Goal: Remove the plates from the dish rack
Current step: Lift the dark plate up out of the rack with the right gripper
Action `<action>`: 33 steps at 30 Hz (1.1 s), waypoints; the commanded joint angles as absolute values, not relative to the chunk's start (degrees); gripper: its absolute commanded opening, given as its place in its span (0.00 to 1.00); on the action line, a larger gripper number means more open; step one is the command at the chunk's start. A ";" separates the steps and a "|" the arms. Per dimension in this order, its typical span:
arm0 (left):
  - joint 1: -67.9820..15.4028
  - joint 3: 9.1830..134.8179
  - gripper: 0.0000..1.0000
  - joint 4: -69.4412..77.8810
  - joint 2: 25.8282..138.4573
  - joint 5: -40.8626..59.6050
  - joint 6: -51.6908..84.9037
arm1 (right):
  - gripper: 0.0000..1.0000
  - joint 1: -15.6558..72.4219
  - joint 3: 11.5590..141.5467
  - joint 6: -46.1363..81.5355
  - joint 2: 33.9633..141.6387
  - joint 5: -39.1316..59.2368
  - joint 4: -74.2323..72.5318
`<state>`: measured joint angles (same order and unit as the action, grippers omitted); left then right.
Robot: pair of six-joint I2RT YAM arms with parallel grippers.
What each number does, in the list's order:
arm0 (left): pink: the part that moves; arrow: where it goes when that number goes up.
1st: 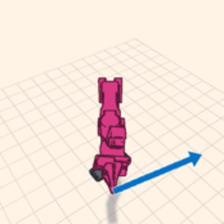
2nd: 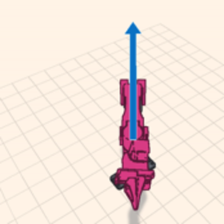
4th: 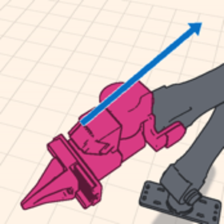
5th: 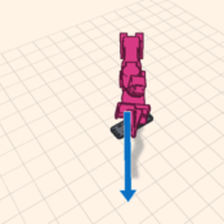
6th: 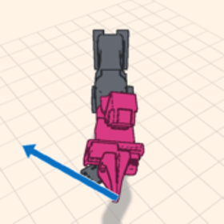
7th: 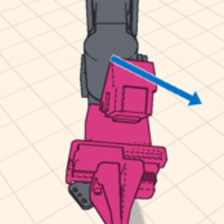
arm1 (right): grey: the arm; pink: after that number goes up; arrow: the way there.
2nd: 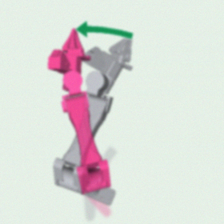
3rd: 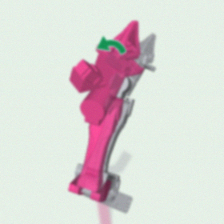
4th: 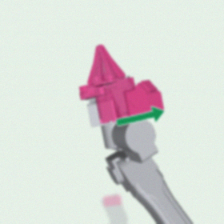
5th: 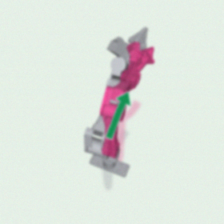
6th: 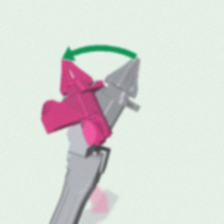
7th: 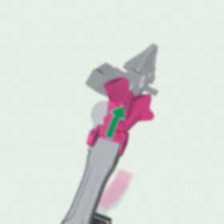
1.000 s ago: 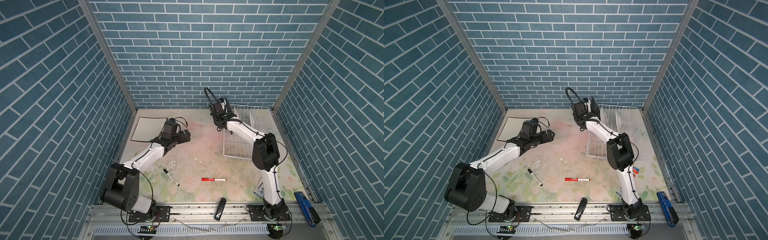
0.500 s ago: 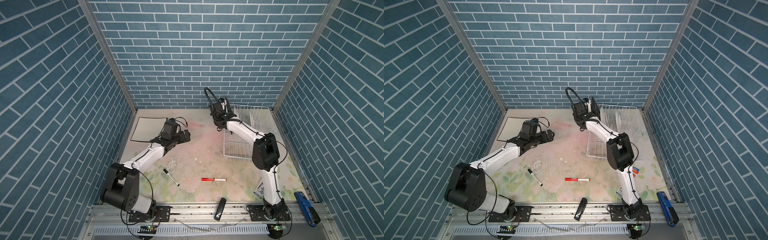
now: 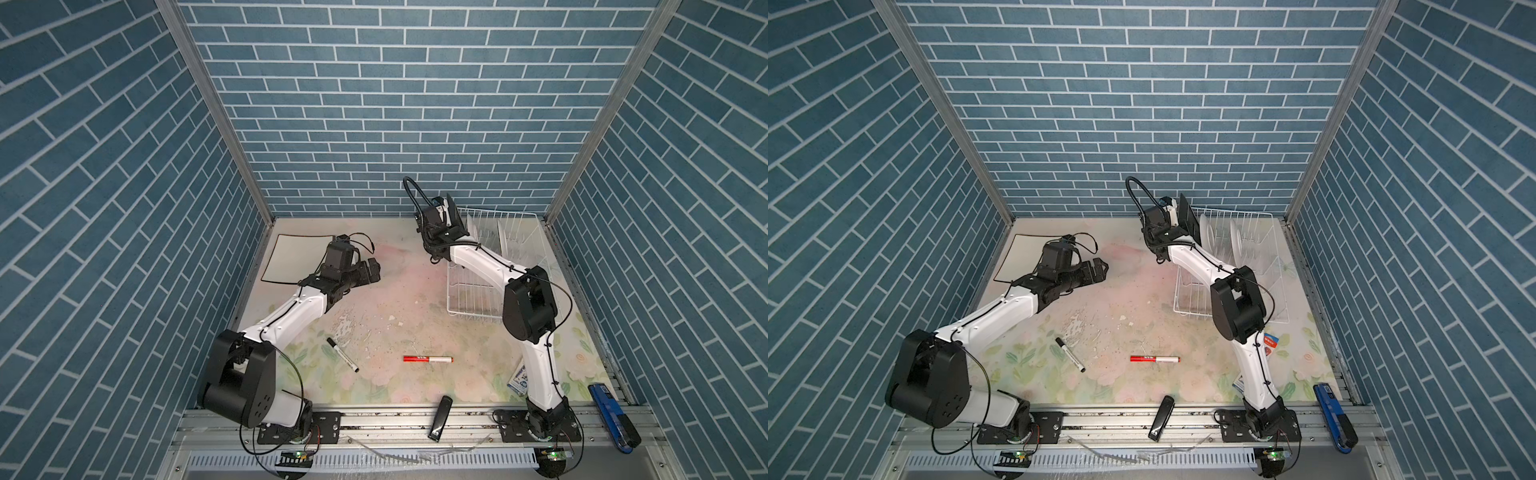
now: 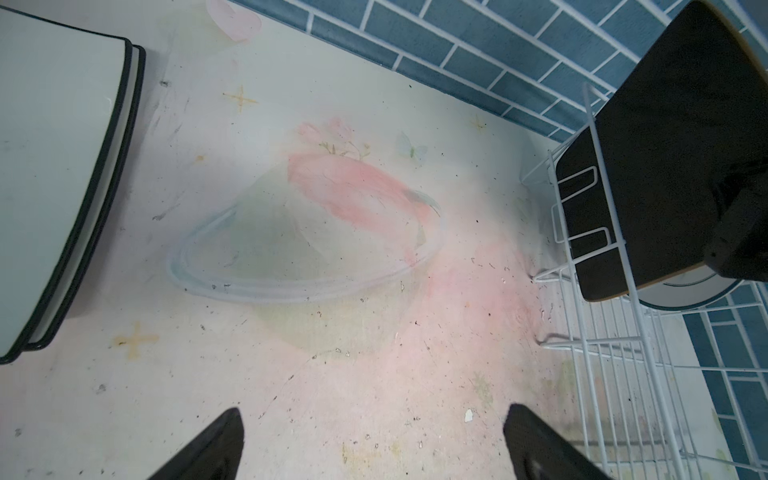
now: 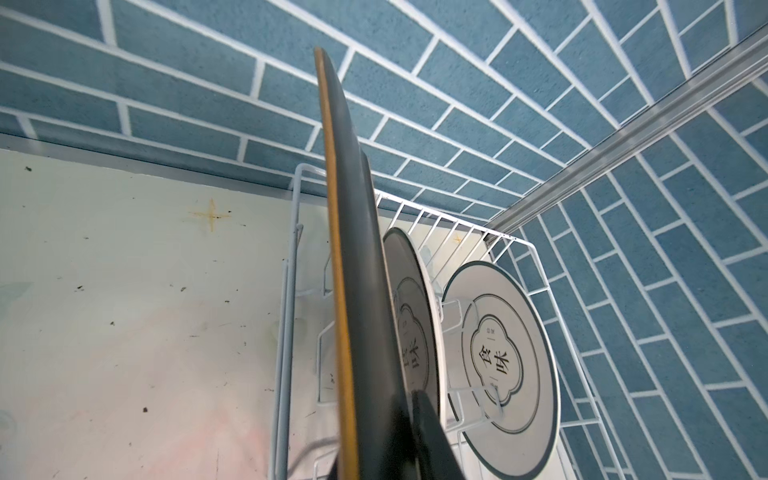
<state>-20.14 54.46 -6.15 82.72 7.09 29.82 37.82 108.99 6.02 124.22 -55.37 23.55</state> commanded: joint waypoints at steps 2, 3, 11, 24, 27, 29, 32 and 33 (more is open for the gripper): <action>-20.30 53.44 1.00 -6.79 81.27 6.33 29.48 | 0.00 39.13 108.66 0.01 121.25 -60.25 15.87; -20.30 53.36 1.00 -6.85 81.11 6.33 29.52 | 0.00 39.11 108.48 0.00 121.11 -60.50 15.46; -20.30 53.09 1.00 -6.80 80.77 6.33 29.62 | 0.00 39.70 107.42 -1.51 119.45 -61.94 13.05; -20.30 52.82 1.00 -6.85 80.46 6.42 29.62 | 0.00 40.74 106.70 -5.21 117.44 -63.55 9.05; -20.30 52.66 1.00 -6.83 80.27 6.33 29.62 | 0.00 40.96 106.61 -5.95 117.01 -63.81 8.29; -20.30 52.48 1.00 -6.80 80.16 6.31 29.53 | 0.00 41.12 106.52 -6.53 116.77 -63.98 7.76; -20.30 52.30 1.00 -6.77 79.93 6.24 29.51 | 0.00 41.38 106.58 -7.40 116.54 -64.40 6.89; -20.30 52.26 1.00 -6.77 79.89 6.24 29.53 | 0.00 41.44 106.44 -7.83 116.50 -64.47 6.44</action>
